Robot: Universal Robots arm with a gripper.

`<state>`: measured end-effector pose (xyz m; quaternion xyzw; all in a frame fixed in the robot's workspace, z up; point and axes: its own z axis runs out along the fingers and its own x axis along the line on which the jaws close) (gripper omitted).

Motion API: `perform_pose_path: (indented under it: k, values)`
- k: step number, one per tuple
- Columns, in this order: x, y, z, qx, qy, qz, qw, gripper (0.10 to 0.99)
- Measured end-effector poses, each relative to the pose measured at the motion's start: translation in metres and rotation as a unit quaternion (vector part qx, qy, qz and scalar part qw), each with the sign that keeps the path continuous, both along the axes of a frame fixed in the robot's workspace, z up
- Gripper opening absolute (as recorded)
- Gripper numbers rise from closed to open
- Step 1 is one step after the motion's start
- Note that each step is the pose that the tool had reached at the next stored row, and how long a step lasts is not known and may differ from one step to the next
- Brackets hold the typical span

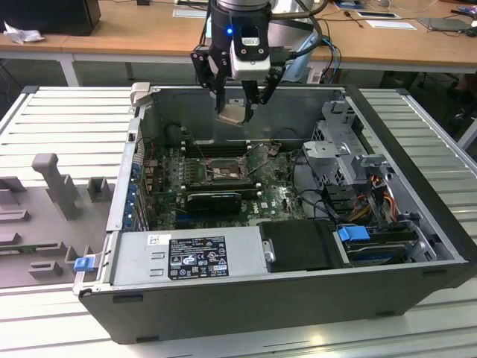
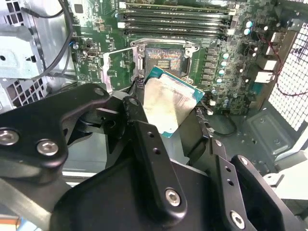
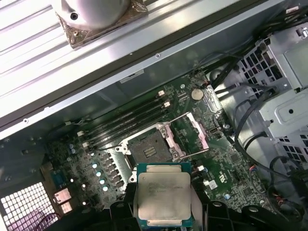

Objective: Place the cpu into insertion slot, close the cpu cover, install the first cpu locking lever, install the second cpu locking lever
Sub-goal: 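Place the cpu into insertion slot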

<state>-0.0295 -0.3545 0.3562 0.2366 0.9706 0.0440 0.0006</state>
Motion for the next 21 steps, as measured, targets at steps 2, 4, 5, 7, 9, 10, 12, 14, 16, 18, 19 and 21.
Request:
perform_pose_path:
  k: [2, 4, 5, 7, 9, 10, 12, 14, 16, 18, 19, 21]
  values:
    - [0.0, 0.0, -0.0014, 0.0, 0.0, -0.001, 1.0, 0.529]
    - [0.0, 0.0, -0.0027, -0.0005, 0.0004, -0.002, 1.0, 0.529]
    - [0.0, -0.0001, -0.0027, -0.0006, 0.0004, -0.004, 1.0, 0.529]
    - [0.0, 0.0, -0.0029, -0.0005, 0.0003, -0.011, 0.9999, 0.529]
    - [0.0, 0.0, -0.003, -0.0005, 0.0003, -0.021, 0.9998, 0.529]
    - [0.0, 0.0, -0.0031, -0.0005, 0.0003, -0.028, 0.9996, 0.529]
    - [0.0, 0.0, -0.0033, -0.0004, 0.0003, -0.042, 0.9991, 0.529]
    - [0.0, 0.0, -0.0035, -0.0005, 0.0003, -0.054, 0.9986, 0.529]
    - [0.0, 0.0, -0.0036, -0.0005, 0.0003, -0.063, 0.998, 0.529]
    - [0.0, 0.0, -0.0038, -0.0005, 0.0003, -0.071, 0.9975, 0.529]
    - [0.0, 0.0, -0.0039, -0.0005, 0.0003, -0.08, 0.9968, 0.529]
    - [0.0, 0.0, -0.0042, -0.0005, 0.0003, -0.091, 0.9958, 0.529]
